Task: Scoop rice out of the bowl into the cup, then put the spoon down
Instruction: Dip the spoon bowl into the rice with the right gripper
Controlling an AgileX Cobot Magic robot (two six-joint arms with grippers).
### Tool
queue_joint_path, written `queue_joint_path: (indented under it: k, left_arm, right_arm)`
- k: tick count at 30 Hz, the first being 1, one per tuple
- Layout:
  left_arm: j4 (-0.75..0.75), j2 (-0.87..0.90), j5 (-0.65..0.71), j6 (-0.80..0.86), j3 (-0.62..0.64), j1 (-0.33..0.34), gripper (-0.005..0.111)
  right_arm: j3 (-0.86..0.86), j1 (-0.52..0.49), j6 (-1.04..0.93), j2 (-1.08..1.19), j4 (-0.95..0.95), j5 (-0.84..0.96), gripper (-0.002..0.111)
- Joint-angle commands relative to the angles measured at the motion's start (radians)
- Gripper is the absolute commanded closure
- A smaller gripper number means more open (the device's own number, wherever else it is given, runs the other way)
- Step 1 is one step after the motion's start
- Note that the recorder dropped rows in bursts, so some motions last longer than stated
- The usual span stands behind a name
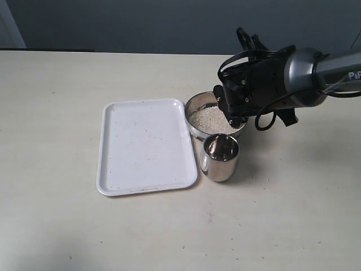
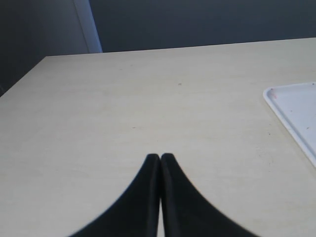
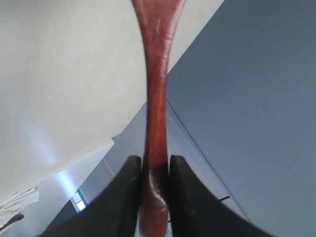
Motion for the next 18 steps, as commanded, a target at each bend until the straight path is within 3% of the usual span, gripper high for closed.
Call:
queue_joint_path:
  k: [1, 18]
  left_arm:
    - [0.0, 0.001, -0.012, -0.006, -0.008, -0.002, 0.106]
    - [0.0, 0.001, -0.012, -0.006, -0.008, -0.002, 0.106]
  right_arm:
    - [-0.001, -0.003, -0.006, 0.007, 0.008, 0.019, 0.109]
    - [-0.001, 0.048, -0.006, 0.054, 0.051, -0.006, 0.109]
